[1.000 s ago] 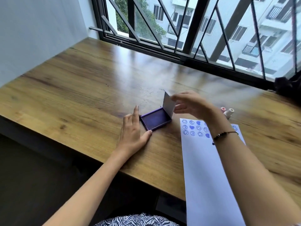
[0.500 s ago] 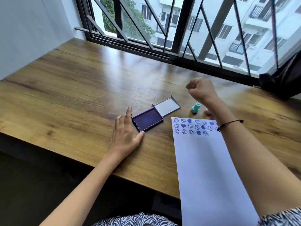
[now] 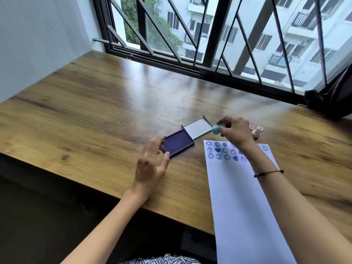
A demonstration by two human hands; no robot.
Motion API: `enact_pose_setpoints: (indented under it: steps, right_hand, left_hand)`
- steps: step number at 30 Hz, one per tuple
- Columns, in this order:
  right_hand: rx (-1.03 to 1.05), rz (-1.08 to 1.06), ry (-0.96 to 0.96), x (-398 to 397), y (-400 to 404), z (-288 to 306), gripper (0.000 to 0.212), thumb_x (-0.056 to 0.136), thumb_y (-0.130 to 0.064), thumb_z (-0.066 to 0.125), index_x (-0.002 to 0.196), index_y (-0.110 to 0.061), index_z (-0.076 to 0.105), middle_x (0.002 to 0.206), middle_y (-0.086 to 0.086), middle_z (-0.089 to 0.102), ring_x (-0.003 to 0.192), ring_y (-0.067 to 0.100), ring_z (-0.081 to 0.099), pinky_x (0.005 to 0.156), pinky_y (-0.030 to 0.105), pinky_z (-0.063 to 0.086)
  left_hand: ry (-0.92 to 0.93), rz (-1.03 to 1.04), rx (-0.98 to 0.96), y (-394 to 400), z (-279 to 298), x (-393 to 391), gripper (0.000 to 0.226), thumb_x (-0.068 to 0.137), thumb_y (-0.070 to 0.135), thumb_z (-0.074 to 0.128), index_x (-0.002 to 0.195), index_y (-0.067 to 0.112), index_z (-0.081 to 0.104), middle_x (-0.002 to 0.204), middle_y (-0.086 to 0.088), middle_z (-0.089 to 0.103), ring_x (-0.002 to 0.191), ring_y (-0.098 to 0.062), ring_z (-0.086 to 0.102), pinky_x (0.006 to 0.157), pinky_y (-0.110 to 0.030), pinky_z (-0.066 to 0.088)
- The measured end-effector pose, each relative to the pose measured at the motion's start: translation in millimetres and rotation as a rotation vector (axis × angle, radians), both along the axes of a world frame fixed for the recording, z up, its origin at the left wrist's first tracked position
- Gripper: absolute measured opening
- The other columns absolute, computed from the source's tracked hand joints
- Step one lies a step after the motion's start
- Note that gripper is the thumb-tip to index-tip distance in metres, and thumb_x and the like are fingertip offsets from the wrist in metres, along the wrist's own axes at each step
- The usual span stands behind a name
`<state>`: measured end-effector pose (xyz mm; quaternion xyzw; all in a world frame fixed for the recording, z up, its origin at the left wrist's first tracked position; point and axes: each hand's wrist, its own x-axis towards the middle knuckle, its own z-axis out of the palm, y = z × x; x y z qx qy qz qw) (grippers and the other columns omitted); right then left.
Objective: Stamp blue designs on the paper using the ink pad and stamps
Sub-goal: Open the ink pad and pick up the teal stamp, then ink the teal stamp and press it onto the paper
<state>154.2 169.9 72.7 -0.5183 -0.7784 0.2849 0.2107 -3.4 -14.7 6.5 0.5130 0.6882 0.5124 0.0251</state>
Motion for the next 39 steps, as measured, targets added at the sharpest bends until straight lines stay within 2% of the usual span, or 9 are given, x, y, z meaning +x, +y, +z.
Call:
enact_pose_setpoints:
  steps: [3,6,11,17,19,21,24,28,39]
  right_hand:
    - [-0.379,0.096,0.461,-13,-44,6,0.014,0.08,0.008,0.058,0.093,0.007,0.064,0.069,0.012,0.062,0.045,0.007,0.059,0.054,0.018,0.054]
    - [-0.488,0.224,0.533,-22,-81,0,0.017,0.083,0.006,0.056,0.079,-0.009,0.064,0.068,0.012,0.062,0.047,0.01,0.057,0.05,0.016,0.051]
    - [-0.527,0.233,0.56,-29,-108,-17,0.016,0.085,0.002,0.055,0.08,-0.01,0.064,0.068,0.01,0.062,0.05,0.011,0.056,0.048,0.018,0.049]
    - [-0.242,0.231,0.401,-37,-114,-22,0.02,0.078,0.004,0.06,0.086,-0.013,0.066,0.074,0.003,0.065,0.062,0.013,0.056,0.061,0.03,0.05]
    - [-0.119,0.249,0.323,-42,-105,-18,0.019,0.077,0.003,0.062,0.088,-0.012,0.067,0.076,0.001,0.064,0.066,0.013,0.056,0.065,0.022,0.047]
    - [0.122,0.305,0.156,-53,-93,-14,0.019,0.074,0.005,0.062,0.089,-0.006,0.067,0.083,0.009,0.065,0.074,0.021,0.057,0.066,0.016,0.04]
    - [0.326,0.434,-0.16,-77,-81,-12,0.02,0.076,0.007,0.054,0.092,0.0,0.064,0.094,0.019,0.061,0.087,0.034,0.055,0.064,0.03,0.036]
    - [0.353,0.488,-0.428,-88,-76,-13,0.019,0.076,0.007,0.049,0.092,0.001,0.058,0.1,0.019,0.057,0.096,0.035,0.051,0.068,0.036,0.042]
    - [0.227,0.514,-0.431,-93,-68,-11,0.018,0.07,0.002,0.052,0.087,-0.001,0.058,0.101,0.017,0.056,0.091,0.037,0.053,0.07,0.041,0.048]
  left_hand:
    - [-0.323,-0.088,-0.052,0,10,14,0.04,0.077,0.029,0.06,0.115,0.016,0.056,0.096,0.001,0.063,0.08,-0.01,0.06,0.074,-0.02,0.051]
    - [-0.56,-0.135,-0.093,2,19,20,0.032,0.078,0.021,0.064,0.109,0.025,0.058,0.093,-0.002,0.066,0.078,-0.016,0.064,0.073,-0.029,0.055]
    - [-0.559,-0.091,-0.136,-10,21,15,0.018,0.078,0.016,0.066,0.097,0.017,0.066,0.075,0.003,0.067,0.062,-0.004,0.061,0.065,-0.018,0.051]
    - [-0.718,0.011,-0.125,-18,14,11,0.01,0.085,0.016,0.057,0.086,0.022,0.065,0.067,-0.003,0.065,0.059,-0.01,0.06,0.065,-0.026,0.052]
    - [-0.754,0.032,-0.113,-20,11,6,0.013,0.085,0.013,0.056,0.083,0.024,0.063,0.067,-0.003,0.064,0.06,-0.011,0.06,0.065,-0.027,0.052]
    - [-0.777,0.041,-0.099,-20,10,4,0.015,0.084,0.012,0.057,0.082,0.026,0.063,0.067,-0.002,0.064,0.057,-0.006,0.059,0.063,-0.021,0.051]
    - [-0.809,0.051,-0.095,-19,10,8,0.016,0.084,0.012,0.057,0.082,0.027,0.062,0.066,-0.001,0.064,0.054,0.0,0.058,0.061,-0.015,0.05]
    - [-0.815,0.048,-0.092,-16,12,12,0.02,0.085,0.015,0.057,0.08,0.033,0.062,0.066,0.003,0.064,0.057,-0.001,0.058,0.063,-0.017,0.049]
    - [-0.818,0.076,-0.05,-12,12,12,0.016,0.084,0.013,0.058,0.083,0.028,0.063,0.068,0.002,0.063,0.058,0.0,0.057,0.061,-0.013,0.049]
